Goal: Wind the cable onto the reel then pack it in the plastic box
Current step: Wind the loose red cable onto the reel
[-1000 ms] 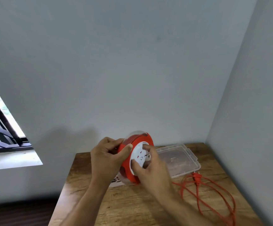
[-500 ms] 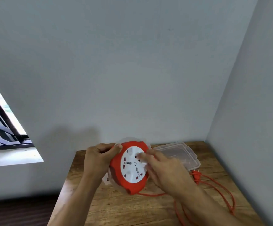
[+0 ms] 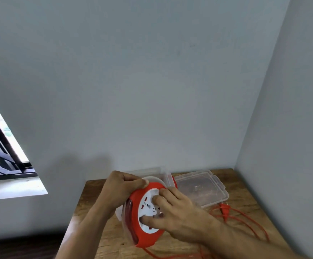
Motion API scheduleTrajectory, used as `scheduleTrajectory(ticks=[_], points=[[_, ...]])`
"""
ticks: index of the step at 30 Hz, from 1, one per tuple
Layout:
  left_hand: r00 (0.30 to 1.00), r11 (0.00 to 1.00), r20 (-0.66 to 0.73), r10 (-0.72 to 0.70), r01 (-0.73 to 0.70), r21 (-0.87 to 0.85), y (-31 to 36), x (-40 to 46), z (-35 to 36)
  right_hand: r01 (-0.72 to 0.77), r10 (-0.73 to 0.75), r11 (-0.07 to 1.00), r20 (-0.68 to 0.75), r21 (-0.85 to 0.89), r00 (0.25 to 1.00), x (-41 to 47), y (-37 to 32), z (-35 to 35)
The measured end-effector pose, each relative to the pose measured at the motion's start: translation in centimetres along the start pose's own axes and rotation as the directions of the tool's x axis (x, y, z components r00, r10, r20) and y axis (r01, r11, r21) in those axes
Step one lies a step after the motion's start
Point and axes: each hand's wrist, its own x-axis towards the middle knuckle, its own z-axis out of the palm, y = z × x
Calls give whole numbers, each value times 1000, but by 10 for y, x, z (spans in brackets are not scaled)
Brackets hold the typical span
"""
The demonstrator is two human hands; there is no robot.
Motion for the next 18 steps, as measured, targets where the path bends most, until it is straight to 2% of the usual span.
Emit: scheduleTrajectory(ticks=[3,8,10,11,12,13,14,15,16,17,18], points=[[1000,1000,-13,6,-7,-30,3,-1,-5,-90,90,996,64,3,994,1,-4,6],[992,996,-120,42,-51,-71,-1,-1,-4,-138,139,990,46,-20,989,7,1,6],[978,990,-192,78,-99,-100,-5,0,0,-311,308,950,95,14,947,12,0,4],[970,986,-222,101,-128,-110,-5,-2,3,-470,458,879,130,82,879,18,-2,-1],[959,981,-256,121,-155,-120,-7,-2,6,-646,618,732,189,217,763,25,-5,-8],[950,975,-285,130,-175,-139,-9,-3,9,-773,739,507,270,381,617,30,-11,-12],[938,969,-312,149,-202,-144,-11,-4,13,-820,813,234,357,523,460,36,-19,-14],[926,964,-335,173,-229,-135,-14,-4,15,-792,825,-47,470,609,312,43,-25,-14],[914,961,-348,207,-257,-104,-17,-4,18,-710,804,-273,559,650,202,48,-28,-12],[904,956,-351,245,-285,-65,-21,-5,19,-606,764,-445,632,659,126,52,-29,-11],[893,948,-348,285,-316,-32,-24,-5,20,-506,704,-578,705,641,88,53,-30,-10]])
